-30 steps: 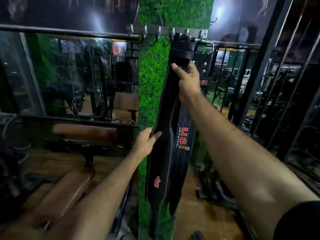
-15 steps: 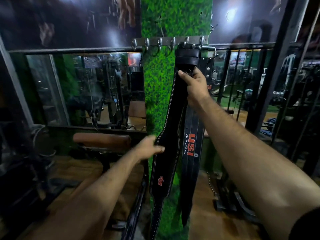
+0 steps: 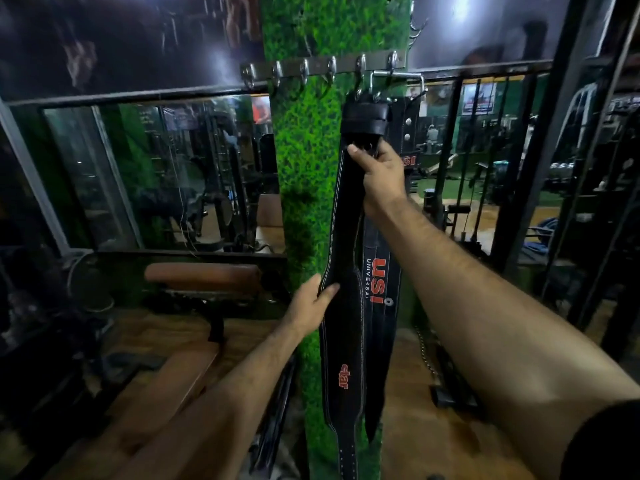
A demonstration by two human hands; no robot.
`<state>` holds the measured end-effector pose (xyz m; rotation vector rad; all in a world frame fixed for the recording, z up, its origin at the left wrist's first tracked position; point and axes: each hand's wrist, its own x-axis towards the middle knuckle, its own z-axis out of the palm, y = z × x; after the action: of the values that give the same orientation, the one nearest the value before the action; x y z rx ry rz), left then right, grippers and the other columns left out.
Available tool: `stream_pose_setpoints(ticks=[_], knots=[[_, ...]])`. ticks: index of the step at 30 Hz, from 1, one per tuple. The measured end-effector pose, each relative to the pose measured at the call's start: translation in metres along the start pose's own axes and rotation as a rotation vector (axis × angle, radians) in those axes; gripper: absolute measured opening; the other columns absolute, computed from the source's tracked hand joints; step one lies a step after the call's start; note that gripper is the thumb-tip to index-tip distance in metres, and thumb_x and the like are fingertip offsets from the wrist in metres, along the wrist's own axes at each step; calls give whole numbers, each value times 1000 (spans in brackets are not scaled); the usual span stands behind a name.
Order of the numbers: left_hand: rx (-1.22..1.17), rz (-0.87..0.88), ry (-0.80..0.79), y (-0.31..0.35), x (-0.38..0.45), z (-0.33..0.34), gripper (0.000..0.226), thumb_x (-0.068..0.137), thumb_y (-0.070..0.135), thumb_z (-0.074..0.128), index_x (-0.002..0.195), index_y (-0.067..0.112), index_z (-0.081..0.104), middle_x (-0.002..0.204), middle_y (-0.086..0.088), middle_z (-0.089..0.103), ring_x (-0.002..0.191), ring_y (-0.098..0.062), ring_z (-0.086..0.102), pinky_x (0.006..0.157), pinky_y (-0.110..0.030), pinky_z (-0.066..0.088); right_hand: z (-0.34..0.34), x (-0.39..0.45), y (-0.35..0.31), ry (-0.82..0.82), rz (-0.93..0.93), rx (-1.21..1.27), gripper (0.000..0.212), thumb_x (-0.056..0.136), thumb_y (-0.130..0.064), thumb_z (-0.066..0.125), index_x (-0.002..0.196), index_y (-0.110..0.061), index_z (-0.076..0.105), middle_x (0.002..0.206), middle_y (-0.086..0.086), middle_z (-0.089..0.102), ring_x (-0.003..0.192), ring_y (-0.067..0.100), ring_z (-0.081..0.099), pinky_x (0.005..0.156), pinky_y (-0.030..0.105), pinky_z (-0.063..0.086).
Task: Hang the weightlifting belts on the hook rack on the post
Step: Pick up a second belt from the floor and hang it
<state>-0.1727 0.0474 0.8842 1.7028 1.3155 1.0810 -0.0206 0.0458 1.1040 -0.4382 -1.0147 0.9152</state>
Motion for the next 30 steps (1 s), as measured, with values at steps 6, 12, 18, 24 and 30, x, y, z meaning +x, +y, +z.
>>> stream_pose_setpoints(ticks=[6, 12, 18, 24, 30], knots=[[210, -152, -154, 14, -26, -24, 63, 97, 12, 64, 151, -2, 35, 147, -18, 52, 130, -28, 57, 98, -27, 52, -14, -7, -7, -26, 18, 29, 17, 90, 3, 66, 98, -11, 68, 88, 8, 72, 81, 22, 68, 84, 43, 57], [-138, 184, 110, 158, -3, -44, 51, 98, 31, 63, 141, 7, 53, 130, -5, 62, 120, -18, 57, 106, -37, 44, -3, -6, -15, -142, 53, -84, 12, 87, 1, 70, 92, -10, 68, 78, 2, 74, 72, 17, 69, 71, 32, 58], [-439, 342, 243, 223, 5, -51, 24, 100, 32, 54, 99, 11, 66, 104, -18, 72, 95, -31, 69, 95, -54, 54, 17, -11, -7, -158, -5, -160, 22, 98, -30, 62, 102, -8, 67, 95, 17, 68, 88, 27, 65, 81, 41, 55], [-632, 334, 231, 214, 32, -70, 17, 105, 12, 48, 98, 4, 61, 90, -15, 67, 73, -17, 65, 67, -26, 55, 12, -32, 46, -169, -193, -439, 16, 103, -24, 53, 113, -17, 63, 105, -1, 71, 95, 6, 64, 89, 29, 53], [-777, 313, 232, 210, 63, -110, 25, 101, 13, 55, 77, 18, 57, 77, -2, 62, 75, -15, 56, 76, -34, 46, -27, -68, 135, -111, -74, -735, 31, 93, -48, 65, 101, -19, 71, 97, -3, 76, 94, 17, 71, 86, 42, 58]])
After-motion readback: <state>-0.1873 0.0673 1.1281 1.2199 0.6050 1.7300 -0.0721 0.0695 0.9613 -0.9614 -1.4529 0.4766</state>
